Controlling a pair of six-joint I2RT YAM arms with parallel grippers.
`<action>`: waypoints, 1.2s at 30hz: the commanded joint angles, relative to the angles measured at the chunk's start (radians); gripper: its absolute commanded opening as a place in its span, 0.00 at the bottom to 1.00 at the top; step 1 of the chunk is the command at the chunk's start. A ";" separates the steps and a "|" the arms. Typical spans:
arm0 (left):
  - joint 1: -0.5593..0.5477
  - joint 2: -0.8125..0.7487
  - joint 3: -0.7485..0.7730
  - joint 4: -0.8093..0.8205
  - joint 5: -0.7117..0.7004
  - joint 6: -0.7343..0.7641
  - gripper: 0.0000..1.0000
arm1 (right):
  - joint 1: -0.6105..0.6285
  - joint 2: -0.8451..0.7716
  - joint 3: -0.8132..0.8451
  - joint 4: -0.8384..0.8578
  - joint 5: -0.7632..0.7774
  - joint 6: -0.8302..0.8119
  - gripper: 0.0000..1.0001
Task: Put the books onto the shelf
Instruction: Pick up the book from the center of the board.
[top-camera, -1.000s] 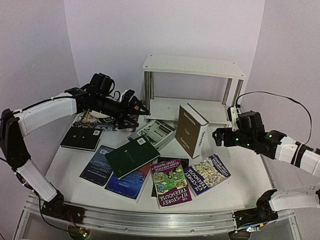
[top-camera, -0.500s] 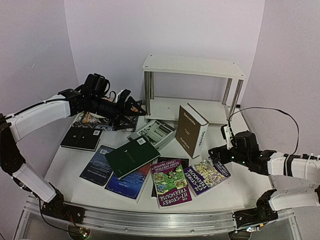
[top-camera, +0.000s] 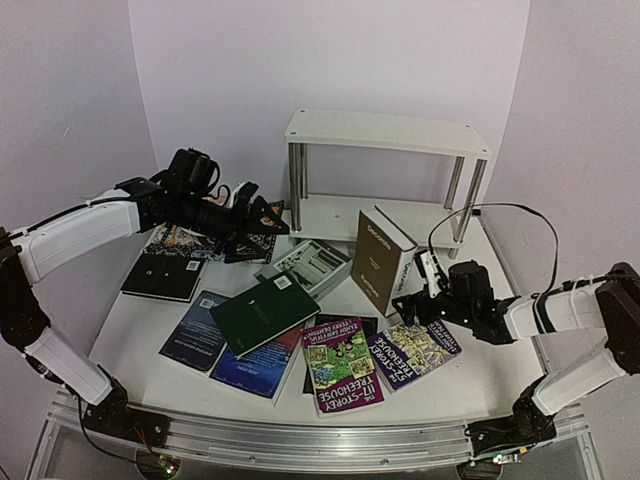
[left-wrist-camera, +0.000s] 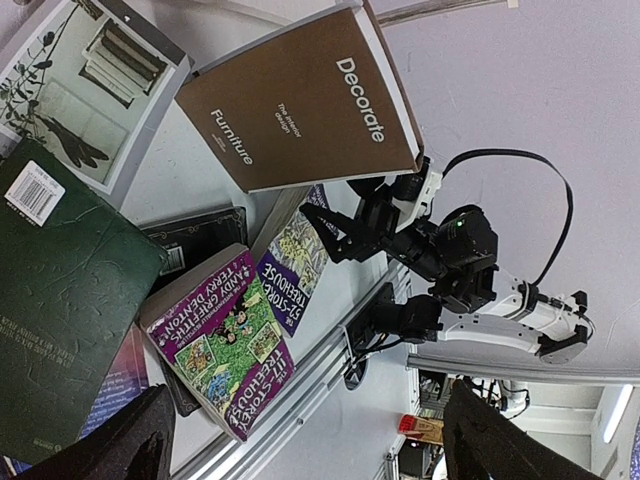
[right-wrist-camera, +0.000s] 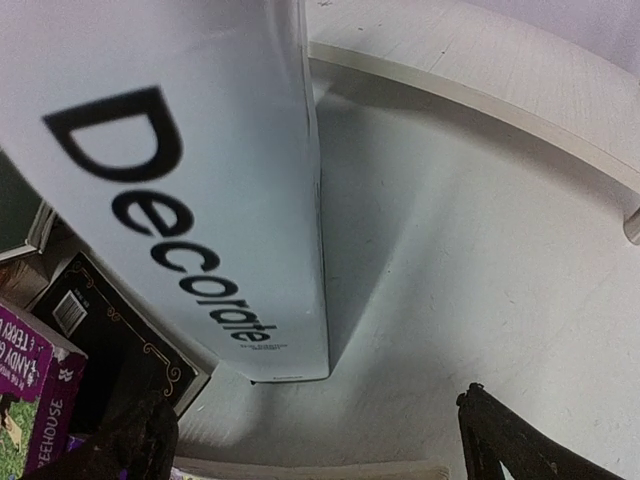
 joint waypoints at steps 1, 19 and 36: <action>-0.003 -0.033 0.047 -0.004 -0.014 -0.007 0.94 | 0.006 0.044 0.095 0.091 -0.012 -0.047 0.98; -0.003 -0.053 0.050 -0.045 -0.029 0.011 0.94 | 0.006 0.112 0.181 0.203 -0.028 -0.016 0.86; -0.003 -0.042 0.055 -0.054 -0.025 0.027 0.94 | 0.006 -0.064 0.367 -0.224 -0.171 -0.191 0.34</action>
